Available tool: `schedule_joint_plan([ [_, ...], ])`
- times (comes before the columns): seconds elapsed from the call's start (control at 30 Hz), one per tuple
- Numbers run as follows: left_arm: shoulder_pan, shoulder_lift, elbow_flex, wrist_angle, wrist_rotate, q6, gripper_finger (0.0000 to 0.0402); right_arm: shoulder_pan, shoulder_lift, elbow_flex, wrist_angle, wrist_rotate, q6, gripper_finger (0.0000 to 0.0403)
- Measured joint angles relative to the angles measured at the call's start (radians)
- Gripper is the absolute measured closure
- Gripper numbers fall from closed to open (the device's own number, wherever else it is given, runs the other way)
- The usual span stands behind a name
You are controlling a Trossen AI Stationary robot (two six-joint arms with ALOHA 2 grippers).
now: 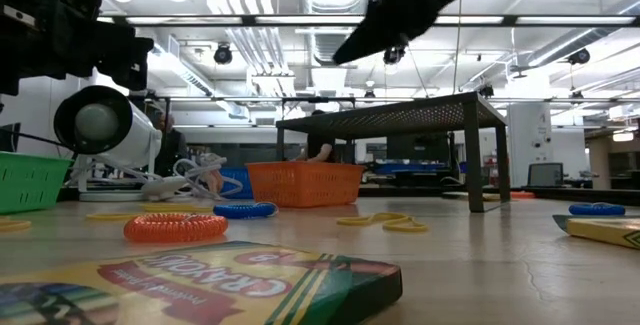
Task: Pick & Place Office Desk Supplies
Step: Put the yellow rubber band into the orange bin
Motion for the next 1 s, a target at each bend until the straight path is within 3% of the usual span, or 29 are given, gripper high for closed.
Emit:
schedule_joint_plan([
  [0.17, 0.000, 0.003, 0.000, -0.001, 0.000, 0.000, 0.0268, 0.044, -0.092, -0.134, 0.026, -0.067, -0.020, 0.0310],
  [0.3, 0.000, 0.003, 0.000, 0.000, 0.000, 0.000, 0.0268, 0.065, -0.150, -0.221, 0.029, -0.154, -0.126, 0.0314],
  [0.47, 0.000, 0.003, 0.000, -0.001, 0.000, 0.000, 0.0268, 0.094, -0.177, -0.277, 0.089, -0.168, -0.218, 0.0321],
  [0.63, 0.000, 0.003, 0.000, -0.001, 0.000, 0.000, 0.0268, 0.132, -0.150, -0.291, 0.133, -0.193, -0.225, 0.0318],
  [1.0, 0.000, 0.004, 0.000, -0.001, 0.000, 0.000, 0.0268, 0.150, -0.023, -0.245, 0.133, -0.219, -0.428, 0.0315],
])
